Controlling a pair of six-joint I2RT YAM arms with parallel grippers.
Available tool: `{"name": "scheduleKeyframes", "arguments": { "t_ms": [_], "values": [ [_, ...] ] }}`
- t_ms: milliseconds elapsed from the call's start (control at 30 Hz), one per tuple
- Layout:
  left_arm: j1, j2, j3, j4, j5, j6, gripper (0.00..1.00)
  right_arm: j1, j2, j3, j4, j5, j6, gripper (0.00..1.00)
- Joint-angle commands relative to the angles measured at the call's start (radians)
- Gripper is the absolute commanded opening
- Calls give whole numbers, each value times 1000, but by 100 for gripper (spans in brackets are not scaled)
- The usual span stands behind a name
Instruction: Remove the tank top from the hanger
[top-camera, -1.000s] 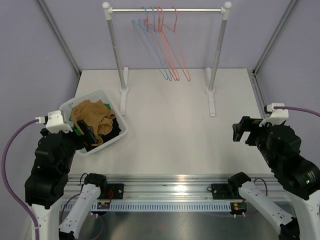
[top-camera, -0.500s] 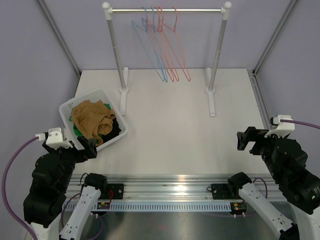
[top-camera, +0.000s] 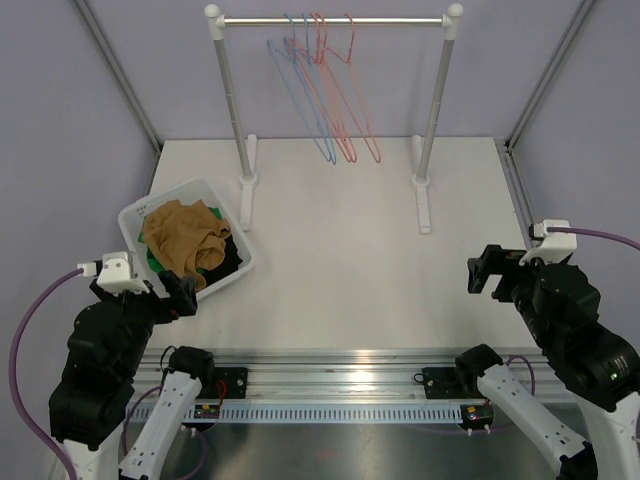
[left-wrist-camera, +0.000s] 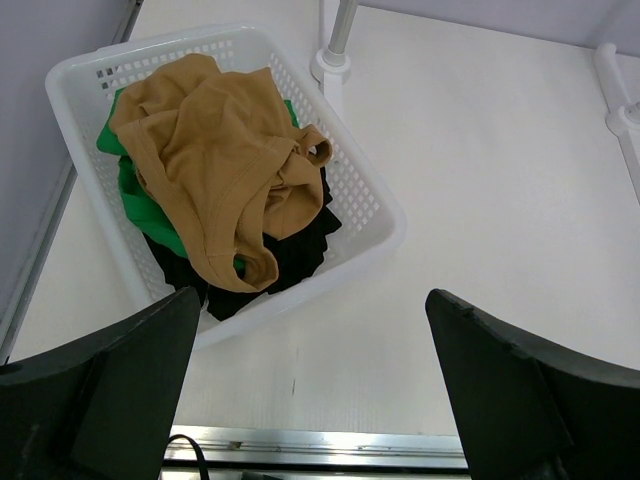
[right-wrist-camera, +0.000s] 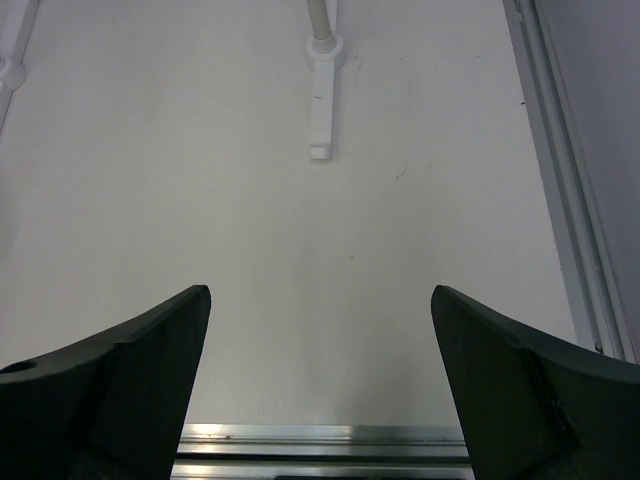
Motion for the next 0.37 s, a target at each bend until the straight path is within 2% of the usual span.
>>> {"name": "scheduleKeyframes", "arguments": {
  "t_ms": [0, 333],
  "values": [
    [-5, 46, 17, 50, 18, 24, 99, -2, 23, 18, 41, -8, -5, 99],
    [-5, 96, 16, 82, -11, 24, 99, -2, 46, 12, 37, 5, -9, 100]
  ]
}}
